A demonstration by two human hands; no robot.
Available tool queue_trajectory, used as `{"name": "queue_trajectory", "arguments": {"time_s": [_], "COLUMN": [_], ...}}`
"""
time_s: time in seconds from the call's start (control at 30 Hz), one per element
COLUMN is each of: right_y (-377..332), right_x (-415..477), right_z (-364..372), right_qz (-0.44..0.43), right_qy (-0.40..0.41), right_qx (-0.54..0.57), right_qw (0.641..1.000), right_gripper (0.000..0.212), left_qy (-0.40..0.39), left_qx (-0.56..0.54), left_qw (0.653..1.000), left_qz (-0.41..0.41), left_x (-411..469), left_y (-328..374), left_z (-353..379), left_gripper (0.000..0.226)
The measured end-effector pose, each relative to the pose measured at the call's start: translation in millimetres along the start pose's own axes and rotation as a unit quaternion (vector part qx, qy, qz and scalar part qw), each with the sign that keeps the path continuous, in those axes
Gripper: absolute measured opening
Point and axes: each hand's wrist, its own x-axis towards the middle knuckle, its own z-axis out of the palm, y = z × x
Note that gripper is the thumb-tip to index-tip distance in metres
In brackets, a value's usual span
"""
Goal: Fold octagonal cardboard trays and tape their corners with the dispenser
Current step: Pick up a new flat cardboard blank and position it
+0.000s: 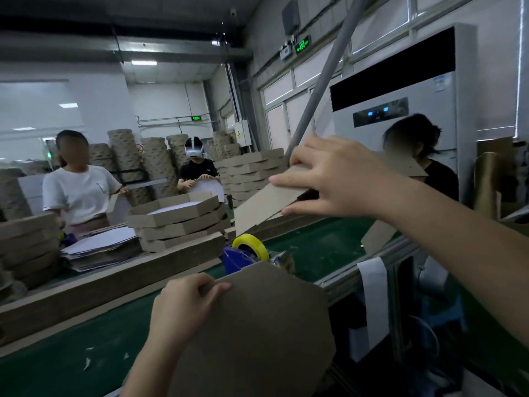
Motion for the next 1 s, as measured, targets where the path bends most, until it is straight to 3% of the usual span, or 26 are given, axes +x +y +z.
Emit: {"name": "queue_trajectory", "arguments": {"time_s": [0.17,0.3,0.53,0.73,1.0], "right_y": [-30.1,-58.2,-89.0,-108.7,-118.5], "right_x": [-13.9,-22.4,-26.6,-20.3,-8.5], "right_z": [42.5,89.8,145.8,168.5,188.0], "right_qz": [0.008,0.018,0.046,0.018,-0.018], "right_qy": [-0.047,-0.057,-0.081,-0.076,-0.077], "right_qx": [0.094,0.238,0.434,0.474,0.493], "right_qw": [0.994,0.970,0.896,0.877,0.866], "right_gripper": [0.061,0.048,0.043,0.047,0.045], "left_qy": [0.006,-0.071,-0.029,-0.047,-0.063], "left_qx": [-0.033,-0.114,-0.205,-0.248,-0.230], "left_qw": [0.999,0.990,0.978,0.965,0.968], "left_qz": [0.038,0.042,-0.011,-0.065,-0.074], "left_x": [-12.0,-21.0,-28.1,-30.1,-31.6], "left_y": [1.5,-9.7,-24.9,-38.8,-38.7], "left_z": [-5.9,-2.0,1.7,2.3,-3.4], "left_gripper": [0.015,0.044,0.074,0.111,0.107]}}
